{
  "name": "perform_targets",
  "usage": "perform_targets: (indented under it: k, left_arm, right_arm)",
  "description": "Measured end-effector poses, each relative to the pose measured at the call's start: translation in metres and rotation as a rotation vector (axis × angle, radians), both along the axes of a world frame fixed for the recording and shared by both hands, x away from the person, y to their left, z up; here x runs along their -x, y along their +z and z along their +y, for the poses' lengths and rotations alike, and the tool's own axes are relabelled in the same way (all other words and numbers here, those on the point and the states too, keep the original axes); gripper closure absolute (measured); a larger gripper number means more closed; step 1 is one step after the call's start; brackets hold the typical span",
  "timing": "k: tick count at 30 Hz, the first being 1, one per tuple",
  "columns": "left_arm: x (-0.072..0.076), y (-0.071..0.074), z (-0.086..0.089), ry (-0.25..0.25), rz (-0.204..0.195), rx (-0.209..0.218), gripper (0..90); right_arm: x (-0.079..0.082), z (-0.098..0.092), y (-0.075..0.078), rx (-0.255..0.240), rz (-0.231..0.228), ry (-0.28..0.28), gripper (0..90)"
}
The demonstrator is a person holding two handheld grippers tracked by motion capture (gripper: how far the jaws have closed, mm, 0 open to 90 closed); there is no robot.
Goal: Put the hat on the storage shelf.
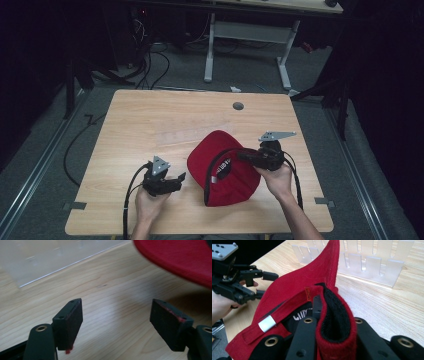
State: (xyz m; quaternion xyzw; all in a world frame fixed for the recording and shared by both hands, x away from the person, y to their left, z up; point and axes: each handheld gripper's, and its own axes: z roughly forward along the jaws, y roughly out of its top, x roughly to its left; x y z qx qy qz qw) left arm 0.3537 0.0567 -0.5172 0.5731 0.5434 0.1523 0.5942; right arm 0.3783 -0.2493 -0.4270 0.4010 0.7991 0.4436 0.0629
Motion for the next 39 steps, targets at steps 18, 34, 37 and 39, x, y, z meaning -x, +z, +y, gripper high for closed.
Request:
perform_targets:
  k: [18,34,37,39]
  left_arm:
    - [0.010,0.008,-0.034,-0.079,-0.048,-0.049,24.8]
    - [0.018,0.016,-0.029,-0.029,-0.133,-0.087,23.0]
    - [0.018,0.017,-0.031,-0.029,-0.147,-0.133,20.7]
    - [0.019,0.019,-0.030,-0.025,-0.164,-0.145,19.9]
  right_arm:
    - [-0.012,0.010,0.005,-0.091,0.031,-0.022,83.0]
    - [-0.020,0.023,-0.008,-0.004,0.061,-0.104,82.7]
    - [-0.019,0.026,-0.007,0.029,0.058,-0.103,82.7]
    - [-0.017,0.026,-0.007,0.044,0.053,-0.106,82.7]
